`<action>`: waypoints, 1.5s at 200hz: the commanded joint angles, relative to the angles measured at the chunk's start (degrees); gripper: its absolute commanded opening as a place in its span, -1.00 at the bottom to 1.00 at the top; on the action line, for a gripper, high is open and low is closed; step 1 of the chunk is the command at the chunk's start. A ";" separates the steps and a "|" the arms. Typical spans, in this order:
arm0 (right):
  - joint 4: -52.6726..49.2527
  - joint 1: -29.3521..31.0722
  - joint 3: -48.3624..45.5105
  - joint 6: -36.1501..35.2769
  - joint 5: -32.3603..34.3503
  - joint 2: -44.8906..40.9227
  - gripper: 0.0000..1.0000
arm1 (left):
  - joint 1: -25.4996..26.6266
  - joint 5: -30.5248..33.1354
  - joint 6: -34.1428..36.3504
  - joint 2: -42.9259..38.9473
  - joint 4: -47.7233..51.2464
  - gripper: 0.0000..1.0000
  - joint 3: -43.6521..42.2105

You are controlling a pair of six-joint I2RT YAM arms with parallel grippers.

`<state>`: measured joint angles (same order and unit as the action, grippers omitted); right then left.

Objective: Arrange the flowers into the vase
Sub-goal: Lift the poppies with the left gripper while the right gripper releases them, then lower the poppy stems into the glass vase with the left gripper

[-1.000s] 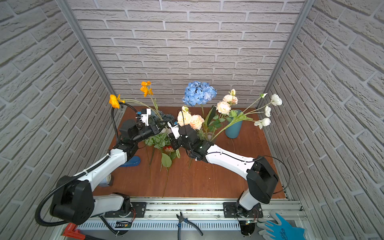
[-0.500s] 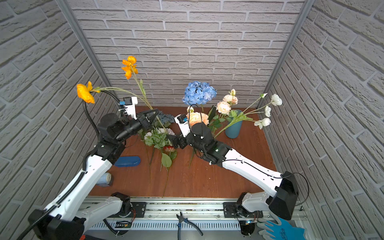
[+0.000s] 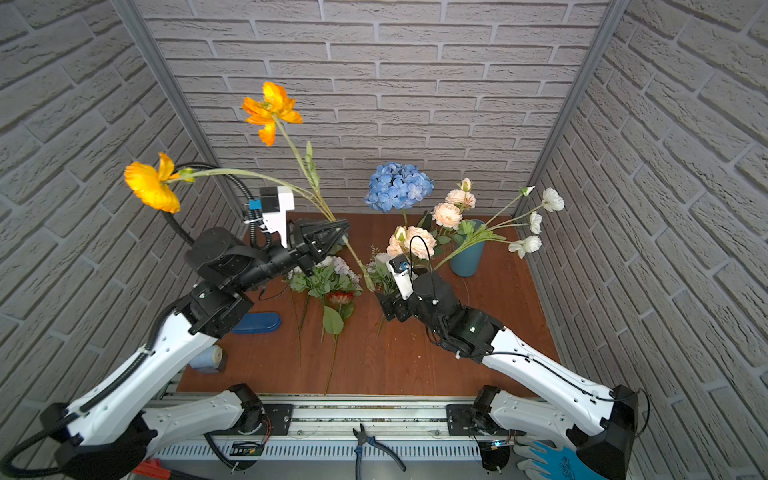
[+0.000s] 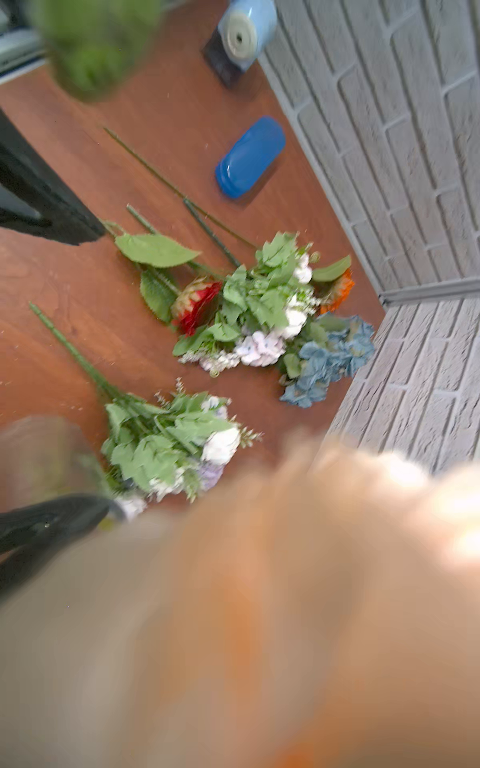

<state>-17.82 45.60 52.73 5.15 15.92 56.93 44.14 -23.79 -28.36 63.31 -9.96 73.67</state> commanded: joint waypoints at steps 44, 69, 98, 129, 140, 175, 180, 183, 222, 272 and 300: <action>-4.50 -11.88 -6.89 9.84 9.33 -8.94 0.93 | 9.89 7.56 8.62 10.21 -8.69 -1.00 1.47; -3.82 -14.31 -8.70 9.82 8.84 -11.83 0.93 | 10.77 7.97 8.78 13.28 -9.59 -1.00 2.58; -4.65 -16.44 -8.61 8.60 10.89 -13.11 0.99 | 11.05 8.38 8.58 16.79 -11.76 -1.00 3.75; -5.20 -19.03 -8.72 7.64 11.59 -13.51 1.00 | 11.14 9.67 9.67 19.74 -14.45 -1.00 4.88; -4.80 -19.87 -9.00 7.68 11.29 -13.66 1.00 | 11.14 10.43 10.36 20.80 -15.75 -1.00 5.12; -3.63 -21.80 -9.55 7.77 10.45 -13.81 1.00 | 11.14 13.28 11.91 24.75 -20.83 -1.00 5.85; -3.39 -22.02 -9.62 7.70 10.08 -13.90 1.00 | 11.14 13.77 12.12 25.24 -21.54 -1.00 6.02; -3.28 -22.11 -9.69 7.62 9.95 -13.90 1.00 | 11.19 13.96 12.30 25.60 -21.85 -1.00 6.17; -2.92 -22.84 -10.19 7.25 9.02 -13.78 1.00 | 11.42 17.55 16.37 28.21 -21.34 -1.00 9.55; -2.17 -23.32 -10.81 6.81 8.62 -13.59 1.00 | 11.83 20.22 15.87 30.09 -18.86 -1.00 8.44; -1.38 -23.54 -10.92 6.52 8.34 -13.42 1.00 | 12.61 22.48 15.20 30.46 -20.32 -1.00 5.44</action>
<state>-22.52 22.52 42.39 12.62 24.64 43.66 55.72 -4.21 -13.50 93.01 -26.87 81.30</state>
